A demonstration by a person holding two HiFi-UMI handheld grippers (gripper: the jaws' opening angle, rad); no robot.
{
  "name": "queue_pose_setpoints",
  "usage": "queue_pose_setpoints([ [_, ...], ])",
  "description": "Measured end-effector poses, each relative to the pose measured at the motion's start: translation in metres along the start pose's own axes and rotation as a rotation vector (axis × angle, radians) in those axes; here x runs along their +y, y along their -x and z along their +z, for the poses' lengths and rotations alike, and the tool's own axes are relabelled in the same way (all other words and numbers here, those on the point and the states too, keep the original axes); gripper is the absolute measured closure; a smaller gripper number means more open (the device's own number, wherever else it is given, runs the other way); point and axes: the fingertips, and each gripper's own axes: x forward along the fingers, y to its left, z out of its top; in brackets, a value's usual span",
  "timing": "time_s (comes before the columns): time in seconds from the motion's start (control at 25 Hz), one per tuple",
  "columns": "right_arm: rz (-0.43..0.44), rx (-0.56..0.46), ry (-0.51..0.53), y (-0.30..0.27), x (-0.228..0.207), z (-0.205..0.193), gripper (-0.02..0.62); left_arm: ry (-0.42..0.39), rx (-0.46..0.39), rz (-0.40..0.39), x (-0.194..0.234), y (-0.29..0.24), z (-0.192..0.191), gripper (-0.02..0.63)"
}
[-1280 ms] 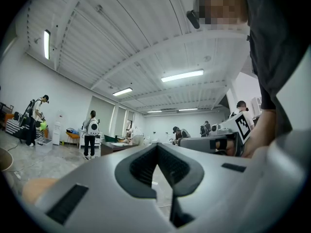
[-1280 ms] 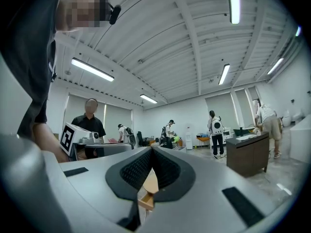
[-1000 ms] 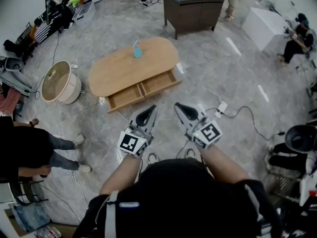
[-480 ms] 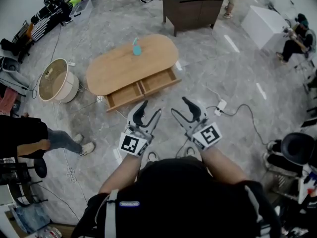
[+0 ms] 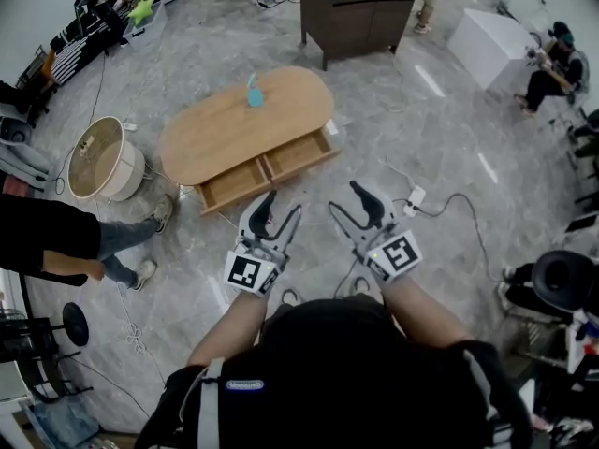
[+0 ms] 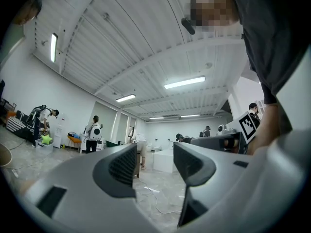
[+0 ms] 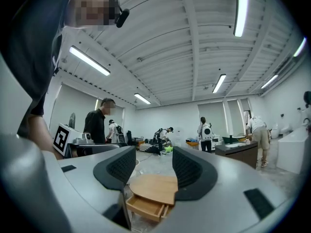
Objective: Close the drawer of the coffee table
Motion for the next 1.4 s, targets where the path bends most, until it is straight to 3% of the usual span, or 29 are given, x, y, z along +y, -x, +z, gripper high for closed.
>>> queue_pose_setpoints([
  [0.72,-0.118,0.042,0.027,-0.031,0.029,-0.018,0.384,0.023,-0.002,-0.038,0.057,0.037,-0.009,0.388],
  [1.04,-0.177,0.042,0.033,-0.028,0.006,-0.021,0.385,0.019,0.007,-0.029,0.069,0.027,-0.019,0.388],
  [1.4,-0.122,0.007,-0.021,-0.05,-0.021,-0.046,0.384,-0.03,0.015,0.005,0.08,-0.01,-0.041,0.388],
])
